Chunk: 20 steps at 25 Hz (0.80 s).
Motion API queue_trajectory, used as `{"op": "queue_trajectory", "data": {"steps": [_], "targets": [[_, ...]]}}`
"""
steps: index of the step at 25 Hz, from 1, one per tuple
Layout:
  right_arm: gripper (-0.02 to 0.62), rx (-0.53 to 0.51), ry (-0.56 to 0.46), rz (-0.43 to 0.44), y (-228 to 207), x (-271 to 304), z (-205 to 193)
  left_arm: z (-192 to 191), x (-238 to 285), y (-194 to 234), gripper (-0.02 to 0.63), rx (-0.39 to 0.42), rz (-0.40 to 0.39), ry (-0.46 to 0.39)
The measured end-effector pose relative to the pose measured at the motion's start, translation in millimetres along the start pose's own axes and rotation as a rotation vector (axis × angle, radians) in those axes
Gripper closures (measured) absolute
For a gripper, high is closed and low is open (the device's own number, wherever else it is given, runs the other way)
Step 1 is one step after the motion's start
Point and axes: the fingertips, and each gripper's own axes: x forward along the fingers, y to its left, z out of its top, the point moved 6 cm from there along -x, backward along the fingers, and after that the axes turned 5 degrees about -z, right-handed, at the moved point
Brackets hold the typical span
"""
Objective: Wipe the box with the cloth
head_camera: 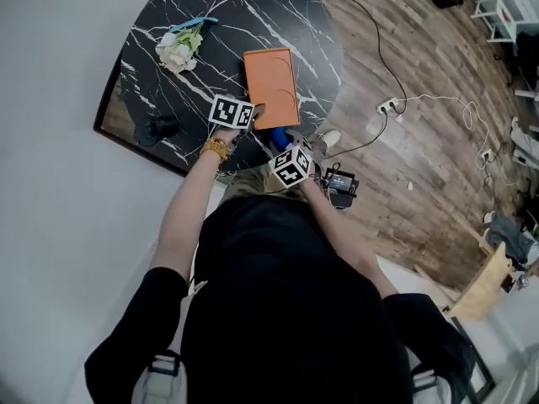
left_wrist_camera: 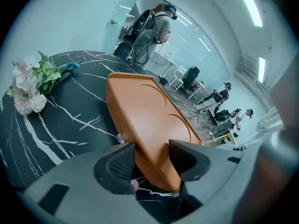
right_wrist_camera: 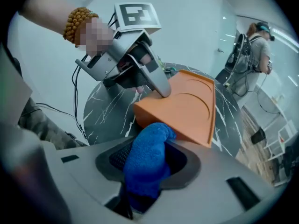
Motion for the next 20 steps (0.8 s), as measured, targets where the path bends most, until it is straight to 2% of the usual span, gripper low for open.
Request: {"op": "queue_trajectory", "data": {"steps": [5,11,13,15,17,20], "targets": [[0.462,-0.117,-0.040,0.095,26,7,21,-1,0,0,0.380,-0.026,0.000,-0.021],[0.460,-0.255,-0.183,0.268,34,-15,30,-4,-2,2,0.382,-0.048,0.007,-0.032],[0.460,-0.310,-0.192,0.285,13,-32,22,-8,-8,3,0.379,-0.027,0.048,-0.041],[0.460,-0.349,-0.197,0.256,-21,-53,11,-17,-17,0,0.379,-0.022,0.083,-0.075],[0.460,-0.392,-0.203,0.205,-65,-72,7,-26,-26,-5,0.377,-0.071,0.081,-0.123],[0.460,-0.480,-0.230,0.151,-136,-81,29,-35,-29,-5,0.377,-0.174,0.091,-0.178]]}}
